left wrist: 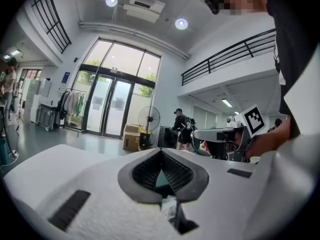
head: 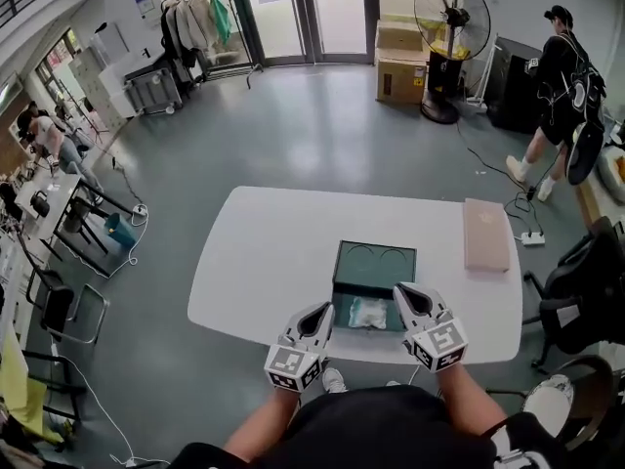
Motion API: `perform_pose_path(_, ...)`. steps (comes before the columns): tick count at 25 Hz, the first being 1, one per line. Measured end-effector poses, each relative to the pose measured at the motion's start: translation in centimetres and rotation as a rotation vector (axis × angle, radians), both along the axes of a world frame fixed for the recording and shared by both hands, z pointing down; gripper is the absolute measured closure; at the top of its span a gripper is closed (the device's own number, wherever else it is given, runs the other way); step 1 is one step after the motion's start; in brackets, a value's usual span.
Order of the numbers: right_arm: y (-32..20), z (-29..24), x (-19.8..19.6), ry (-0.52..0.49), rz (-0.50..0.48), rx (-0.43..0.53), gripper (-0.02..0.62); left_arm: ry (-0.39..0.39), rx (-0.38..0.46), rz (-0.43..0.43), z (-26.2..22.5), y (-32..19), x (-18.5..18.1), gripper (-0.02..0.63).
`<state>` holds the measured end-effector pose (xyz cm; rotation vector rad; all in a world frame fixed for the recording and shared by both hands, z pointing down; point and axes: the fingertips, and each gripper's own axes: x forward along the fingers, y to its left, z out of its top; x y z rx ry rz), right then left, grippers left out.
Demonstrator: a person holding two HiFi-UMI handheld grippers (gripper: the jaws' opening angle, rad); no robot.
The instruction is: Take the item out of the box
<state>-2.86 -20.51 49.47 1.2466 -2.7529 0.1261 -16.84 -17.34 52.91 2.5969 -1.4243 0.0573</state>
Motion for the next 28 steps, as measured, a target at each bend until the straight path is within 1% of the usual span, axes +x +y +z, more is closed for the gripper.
perform_pose_path(3,0.1,0.6,-0.1,0.009,0.051,-0.006,0.589,-0.021,0.011,0.055,0.6,-0.6,-0.1,0.597)
perform_pose_path(7,0.6,1.3,-0.4,0.033,0.105,-0.011,0.589,-0.020,-0.009,0.116,1.6,-0.9,-0.5,0.597)
perform_pose_path(10,0.5,2.1,0.3,0.066,0.099,-0.025,0.589,-0.025,-0.011,0.147,1.7,-1.4,0.4,0.597)
perform_pose_path(13,0.2,3.7,1.2,0.115,0.068,-0.065,0.589,-0.035,-0.016,0.160,1.8,-2.0,1.4,0.597)
perform_pose_path(16,0.1,6.1,1.3,0.203,0.000,-0.115,0.578,-0.033,-0.035,0.152,2.6,-2.5,1.8,0.597)
perform_pose_path(17,0.1,6.9,1.2,0.232,-0.034,-0.134,0.525,-0.031,-0.038,0.145,2.7,-2.8,1.9,0.597)
perform_pose_path(18,0.0,7.7,1.1,0.260,-0.066,-0.152,0.498,-0.029,-0.040,0.138,2.8,-3.0,1.9,0.597)
perform_pose_path(21,-0.1,10.0,0.4,0.346,-0.148,-0.187,0.472,-0.025,-0.050,0.119,3.1,-3.4,1.7,0.597)
perform_pose_path(24,-0.1,12.5,-0.4,0.455,-0.246,-0.211,0.428,-0.029,-0.071,0.092,3.8,-3.6,1.4,0.597)
perform_pose_path(26,0.0,14.0,-1.0,0.529,-0.316,-0.222,0.410,-0.031,-0.084,0.074,4.2,-3.5,1.3,0.597)
perform_pose_path(28,0.1,15.4,-1.7,0.576,-0.374,-0.237,0.398,-0.030,-0.098,0.066,4.6,-3.4,1.5,0.597)
